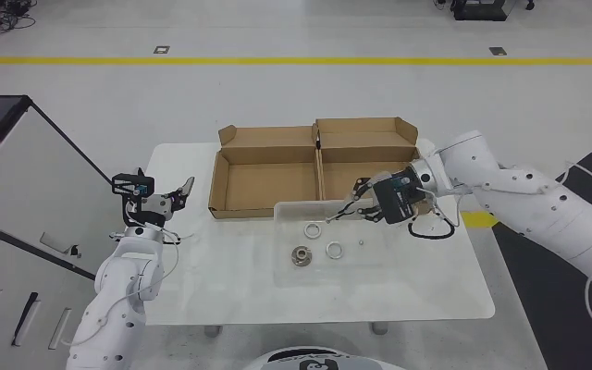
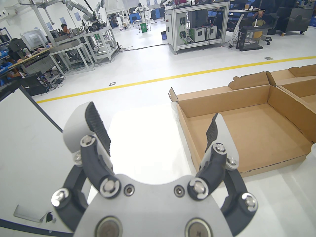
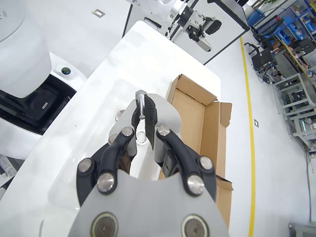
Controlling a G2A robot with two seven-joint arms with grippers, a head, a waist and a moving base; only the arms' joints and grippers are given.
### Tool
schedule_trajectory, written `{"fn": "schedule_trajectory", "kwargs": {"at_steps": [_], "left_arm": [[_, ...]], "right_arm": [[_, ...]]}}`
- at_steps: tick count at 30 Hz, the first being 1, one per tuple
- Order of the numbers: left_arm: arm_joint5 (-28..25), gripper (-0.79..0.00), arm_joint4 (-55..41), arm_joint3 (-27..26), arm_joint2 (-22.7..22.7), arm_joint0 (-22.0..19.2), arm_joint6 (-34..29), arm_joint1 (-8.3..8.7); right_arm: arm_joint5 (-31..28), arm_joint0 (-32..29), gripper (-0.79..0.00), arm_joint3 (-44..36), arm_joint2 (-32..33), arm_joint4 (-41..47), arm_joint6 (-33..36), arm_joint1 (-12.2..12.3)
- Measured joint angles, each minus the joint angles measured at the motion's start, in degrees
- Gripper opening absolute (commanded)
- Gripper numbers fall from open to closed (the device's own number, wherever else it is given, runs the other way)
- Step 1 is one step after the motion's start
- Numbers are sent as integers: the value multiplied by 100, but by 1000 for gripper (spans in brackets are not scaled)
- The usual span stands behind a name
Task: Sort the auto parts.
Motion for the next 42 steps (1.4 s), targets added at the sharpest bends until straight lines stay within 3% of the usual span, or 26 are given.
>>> {"fn": "schedule_trajectory", "kwargs": {"at_steps": [13, 23, 31, 35, 42], "left_arm": [[0, 0, 0, 0, 0, 0, 0, 0], [0, 0, 0, 0, 0, 0, 0, 0], [0, 0, 0, 0, 0, 0, 0, 0], [0, 0, 0, 0, 0, 0, 0, 0], [0, 0, 0, 0, 0, 0, 0, 0]], "right_arm": [[241, -186, -785, -28, -9, 149, 207, -73], [411, -74, -785, 237, -105, 42, -250, -791], [468, 13, -785, 674, -16, -139, -1720, -1242], [838, -56, -785, 565, 23, 26, -2083, -1264], [1445, -185, -785, 122, 146, 309, -2693, -1056]]}}
